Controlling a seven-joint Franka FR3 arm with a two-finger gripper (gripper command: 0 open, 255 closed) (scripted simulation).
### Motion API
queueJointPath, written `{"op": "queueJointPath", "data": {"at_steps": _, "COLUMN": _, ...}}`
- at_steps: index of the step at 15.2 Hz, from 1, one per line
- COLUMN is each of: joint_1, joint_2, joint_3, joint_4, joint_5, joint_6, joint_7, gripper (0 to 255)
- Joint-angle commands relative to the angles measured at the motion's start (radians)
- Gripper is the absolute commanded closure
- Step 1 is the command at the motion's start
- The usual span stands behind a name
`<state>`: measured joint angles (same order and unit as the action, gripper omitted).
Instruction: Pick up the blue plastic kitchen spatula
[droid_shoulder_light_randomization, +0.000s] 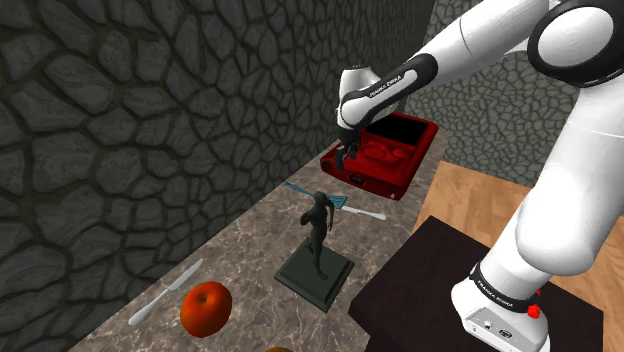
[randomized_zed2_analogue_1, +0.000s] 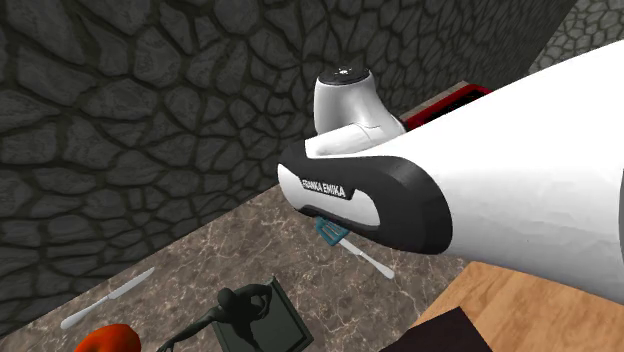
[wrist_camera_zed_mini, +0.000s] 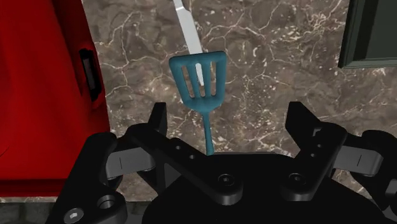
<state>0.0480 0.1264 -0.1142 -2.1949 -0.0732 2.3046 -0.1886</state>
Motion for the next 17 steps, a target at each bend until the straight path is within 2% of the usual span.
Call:
{"op": "queueJointPath", "data": {"at_steps": 1, "joint_1": 0.001, "joint_2": 0.076, "joint_3": 0.005, "joint_4": 0.043, "joint_5": 0.008, "joint_6": 0.028, "joint_7": -0.01, "gripper": 0}}
{"op": "queueJointPath", "data": {"at_steps": 9, "joint_1": -0.013, "joint_2": 0.398, "joint_3": 0.028, "joint_4": 0.303, "joint_5": 0.035, "joint_6": 0.069, "joint_7": -0.061, "gripper": 0}}
{"op": "queueJointPath", "data": {"at_steps": 17, "joint_1": -0.027, "joint_2": 0.736, "joint_3": 0.052, "joint_4": 0.664, "joint_5": 0.041, "joint_6": 0.025, "joint_7": -0.097, "gripper": 0}}
